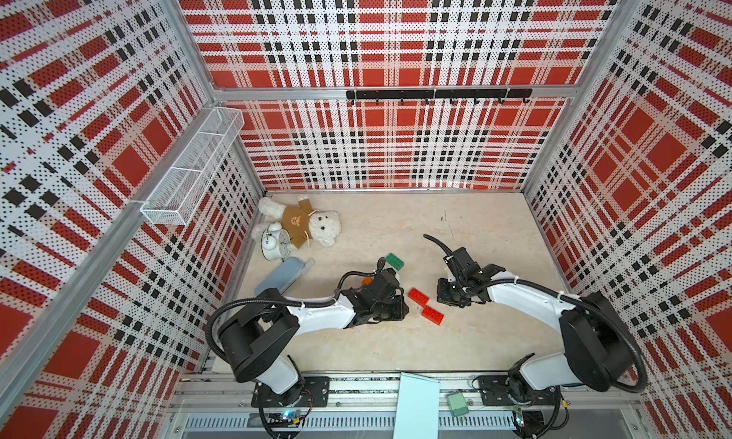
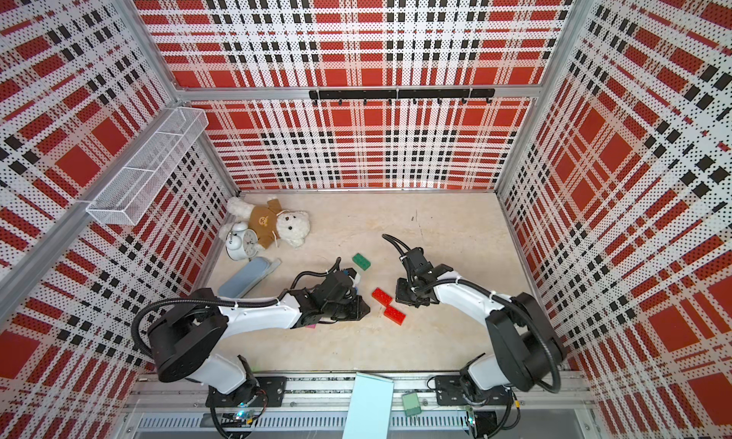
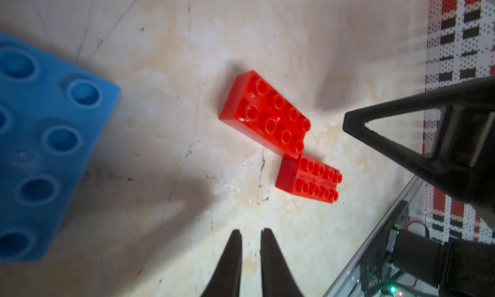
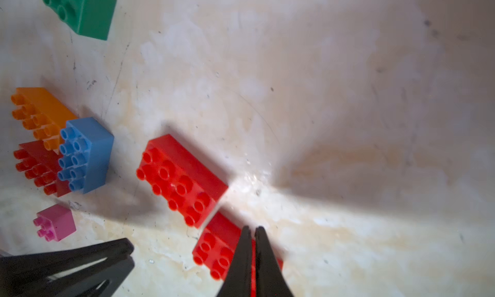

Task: Assemble a small pinwheel with lego
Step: Adjust the lego brick at the center of the board.

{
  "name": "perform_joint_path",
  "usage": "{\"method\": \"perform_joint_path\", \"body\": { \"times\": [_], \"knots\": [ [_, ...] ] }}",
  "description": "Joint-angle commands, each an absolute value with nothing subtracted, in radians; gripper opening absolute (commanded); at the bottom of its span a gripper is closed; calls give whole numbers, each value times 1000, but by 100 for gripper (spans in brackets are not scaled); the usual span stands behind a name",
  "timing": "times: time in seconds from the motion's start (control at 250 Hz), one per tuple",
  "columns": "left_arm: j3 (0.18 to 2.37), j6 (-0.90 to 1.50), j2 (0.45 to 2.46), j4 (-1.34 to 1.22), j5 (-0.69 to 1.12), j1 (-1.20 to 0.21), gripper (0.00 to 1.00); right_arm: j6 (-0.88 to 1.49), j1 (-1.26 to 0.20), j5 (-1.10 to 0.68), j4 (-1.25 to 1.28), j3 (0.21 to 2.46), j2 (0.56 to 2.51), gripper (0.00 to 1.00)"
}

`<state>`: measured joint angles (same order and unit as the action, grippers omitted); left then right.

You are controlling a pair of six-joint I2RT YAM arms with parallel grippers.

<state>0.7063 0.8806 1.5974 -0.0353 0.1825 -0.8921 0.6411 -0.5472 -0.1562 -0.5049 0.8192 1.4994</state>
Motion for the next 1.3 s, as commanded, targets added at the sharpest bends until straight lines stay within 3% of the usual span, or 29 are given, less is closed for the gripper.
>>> {"method": "perform_joint_path", "body": {
  "times": [0.0, 0.624, 1.297],
  "knots": [
    [732, 951, 1670, -133, 149, -892, 16, 587, -541, -196, -407, 869, 1561, 7],
    [903, 913, 1897, -155, 199, -803, 16, 652, -563, -285, -253, 819, 1657, 3],
    [843, 919, 1830, -156, 190, -784, 16, 671, -560, -177, -315, 860, 1675, 2]
  ]
}}
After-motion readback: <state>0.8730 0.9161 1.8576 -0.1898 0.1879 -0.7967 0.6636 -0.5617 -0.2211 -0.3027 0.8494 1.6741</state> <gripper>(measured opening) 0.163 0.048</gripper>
